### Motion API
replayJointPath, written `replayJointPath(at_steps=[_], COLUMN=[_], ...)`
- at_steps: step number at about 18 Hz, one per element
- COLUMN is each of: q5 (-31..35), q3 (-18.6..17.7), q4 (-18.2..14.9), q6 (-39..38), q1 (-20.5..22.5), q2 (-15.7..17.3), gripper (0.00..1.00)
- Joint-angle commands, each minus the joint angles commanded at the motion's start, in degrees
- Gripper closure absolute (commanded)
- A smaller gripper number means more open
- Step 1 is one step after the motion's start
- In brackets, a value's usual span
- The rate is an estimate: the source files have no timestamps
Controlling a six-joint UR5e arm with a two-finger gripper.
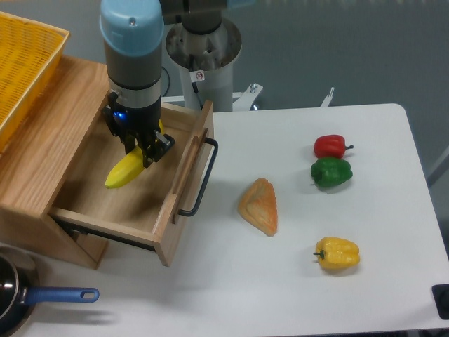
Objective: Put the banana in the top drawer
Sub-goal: 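Lower the held banana down into the drawer interior, then open the gripper to release the banana onto the drawer floor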
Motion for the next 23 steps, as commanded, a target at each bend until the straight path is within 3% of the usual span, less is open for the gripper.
replayJointPath(at_steps=[8,23], q5=[3.43,3.34], q3=[-0.87,-1.14], q4=[-0.18,-0.09], q6=[-0.09,-0.09], q1=[-1.41,-1.5], q2=[-1.06,-1.32], gripper=[0.61,0.59])
